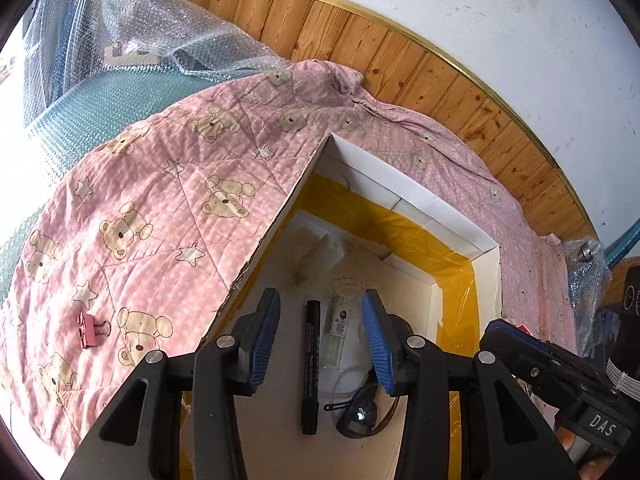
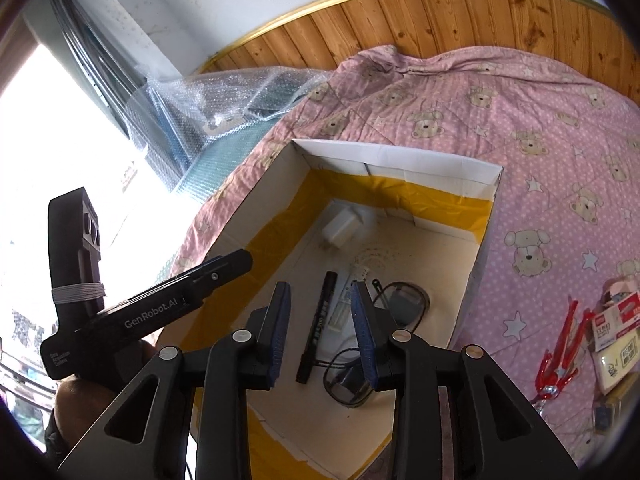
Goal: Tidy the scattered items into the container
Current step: 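Open both grippers to release the charger and bottle into the box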
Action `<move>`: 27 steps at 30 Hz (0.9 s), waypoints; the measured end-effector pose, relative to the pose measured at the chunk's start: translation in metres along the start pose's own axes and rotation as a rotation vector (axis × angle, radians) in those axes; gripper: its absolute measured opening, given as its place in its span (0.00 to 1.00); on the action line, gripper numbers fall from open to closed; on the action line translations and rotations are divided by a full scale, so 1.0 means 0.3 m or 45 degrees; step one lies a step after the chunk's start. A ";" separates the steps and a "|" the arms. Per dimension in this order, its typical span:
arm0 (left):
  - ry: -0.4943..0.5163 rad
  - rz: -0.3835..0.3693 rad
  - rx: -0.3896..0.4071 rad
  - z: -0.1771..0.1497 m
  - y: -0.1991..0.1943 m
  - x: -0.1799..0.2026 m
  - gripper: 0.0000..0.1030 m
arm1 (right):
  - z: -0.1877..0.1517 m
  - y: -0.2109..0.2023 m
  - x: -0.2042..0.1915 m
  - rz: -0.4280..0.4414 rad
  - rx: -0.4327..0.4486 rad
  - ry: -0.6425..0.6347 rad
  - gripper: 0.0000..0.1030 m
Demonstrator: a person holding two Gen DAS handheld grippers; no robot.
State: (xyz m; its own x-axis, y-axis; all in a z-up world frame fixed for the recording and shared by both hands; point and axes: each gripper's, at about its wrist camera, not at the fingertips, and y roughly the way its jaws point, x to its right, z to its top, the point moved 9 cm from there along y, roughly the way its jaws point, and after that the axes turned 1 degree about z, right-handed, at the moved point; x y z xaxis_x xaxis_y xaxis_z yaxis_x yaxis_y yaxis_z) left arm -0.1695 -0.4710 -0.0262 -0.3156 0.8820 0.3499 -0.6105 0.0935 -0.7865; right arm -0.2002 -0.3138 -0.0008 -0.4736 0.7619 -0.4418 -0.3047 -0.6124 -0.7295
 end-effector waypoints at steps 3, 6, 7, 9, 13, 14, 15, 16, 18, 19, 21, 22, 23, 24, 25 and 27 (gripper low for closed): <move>0.002 -0.005 -0.001 -0.010 -0.013 0.008 0.43 | -0.012 -0.012 -0.014 0.004 -0.003 -0.008 0.34; 0.020 -0.014 0.002 -0.021 -0.031 0.028 0.43 | -0.022 -0.028 -0.028 0.008 0.001 -0.014 0.34; 0.024 -0.022 0.005 -0.024 -0.039 0.036 0.43 | -0.025 -0.033 -0.033 0.008 0.003 -0.016 0.34; 0.040 -0.029 0.010 -0.033 -0.055 0.055 0.43 | -0.033 -0.049 -0.043 0.007 0.011 -0.022 0.34; 0.080 -0.036 0.009 -0.061 -0.077 0.095 0.43 | -0.054 -0.077 -0.061 0.008 0.020 -0.030 0.34; 0.089 -0.035 0.011 -0.069 -0.082 0.103 0.43 | -0.061 -0.084 -0.065 0.009 0.022 -0.030 0.34; 0.100 -0.035 0.010 -0.078 -0.087 0.112 0.43 | -0.067 -0.091 -0.070 0.010 0.024 -0.032 0.34; 0.109 -0.036 0.008 -0.086 -0.091 0.120 0.43 | -0.072 -0.098 -0.074 0.009 0.026 -0.035 0.34; 0.121 -0.042 0.008 -0.102 -0.102 0.135 0.43 | -0.082 -0.114 -0.082 0.008 0.033 -0.039 0.34; 0.126 -0.044 0.008 -0.109 -0.109 0.142 0.43 | -0.085 -0.120 -0.085 0.008 0.037 -0.040 0.34; 0.134 -0.050 0.010 -0.122 -0.122 0.151 0.43 | -0.092 -0.133 -0.092 0.007 0.044 -0.044 0.34; 0.138 -0.052 0.010 -0.128 -0.128 0.155 0.43 | -0.096 -0.138 -0.095 0.007 0.046 -0.045 0.34; 0.140 -0.054 0.013 -0.133 -0.135 0.157 0.43 | -0.099 -0.144 -0.098 0.007 0.049 -0.046 0.34; 0.143 -0.055 0.015 -0.138 -0.142 0.160 0.43 | -0.104 -0.149 -0.101 0.007 0.051 -0.047 0.34; 0.145 -0.056 0.016 -0.142 -0.147 0.161 0.43 | -0.108 -0.154 -0.103 0.007 0.053 -0.048 0.34; 0.145 -0.059 0.020 -0.150 -0.158 0.164 0.43 | -0.116 -0.165 -0.107 0.007 0.058 -0.049 0.34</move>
State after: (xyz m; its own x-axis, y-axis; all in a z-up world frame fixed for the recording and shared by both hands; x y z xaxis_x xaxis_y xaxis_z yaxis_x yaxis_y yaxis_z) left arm -0.1234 -0.4112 0.0055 -0.2028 0.9238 0.3248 -0.6341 0.1289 -0.7624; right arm -0.1413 -0.3006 0.0314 -0.5068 0.7505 -0.4243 -0.3391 -0.6260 -0.7023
